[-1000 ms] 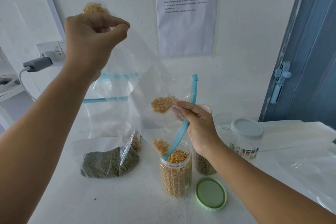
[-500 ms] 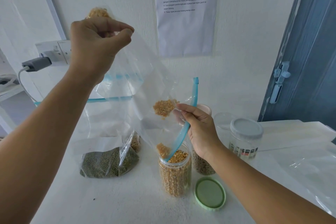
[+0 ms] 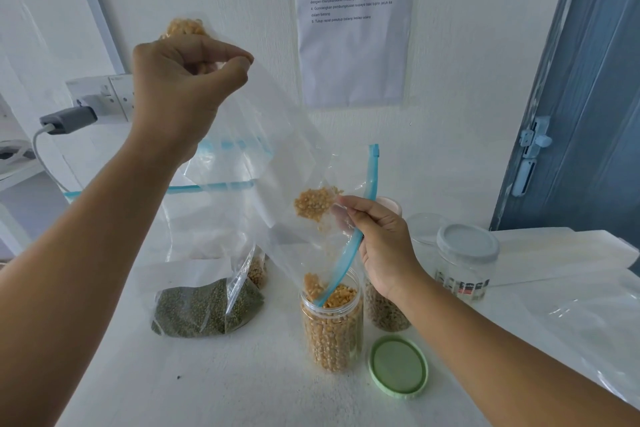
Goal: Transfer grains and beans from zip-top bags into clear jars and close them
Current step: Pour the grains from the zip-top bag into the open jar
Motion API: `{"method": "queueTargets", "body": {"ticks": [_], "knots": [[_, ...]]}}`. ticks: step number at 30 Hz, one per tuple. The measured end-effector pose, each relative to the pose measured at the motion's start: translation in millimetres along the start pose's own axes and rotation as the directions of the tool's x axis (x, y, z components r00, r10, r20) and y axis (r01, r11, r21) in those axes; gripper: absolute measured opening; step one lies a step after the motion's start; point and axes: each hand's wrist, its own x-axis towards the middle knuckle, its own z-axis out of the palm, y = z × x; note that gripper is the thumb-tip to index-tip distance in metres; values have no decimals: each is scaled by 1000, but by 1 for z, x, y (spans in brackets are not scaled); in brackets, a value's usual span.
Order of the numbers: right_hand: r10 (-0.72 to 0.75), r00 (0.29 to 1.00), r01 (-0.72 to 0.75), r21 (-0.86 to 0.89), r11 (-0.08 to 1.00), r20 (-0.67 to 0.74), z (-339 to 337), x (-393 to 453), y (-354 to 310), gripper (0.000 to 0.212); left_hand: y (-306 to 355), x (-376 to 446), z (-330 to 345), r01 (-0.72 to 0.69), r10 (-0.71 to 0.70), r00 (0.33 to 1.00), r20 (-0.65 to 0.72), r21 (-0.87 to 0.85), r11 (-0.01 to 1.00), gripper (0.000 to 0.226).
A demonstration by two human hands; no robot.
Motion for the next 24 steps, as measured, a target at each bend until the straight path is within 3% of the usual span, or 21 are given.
{"method": "queueTargets", "body": {"ticks": [24], "knots": [[23,1000,-23,19,1000,-3,-3,-4,2,37,10,-1,6,-49,47,998,45,40,998,21]]}}
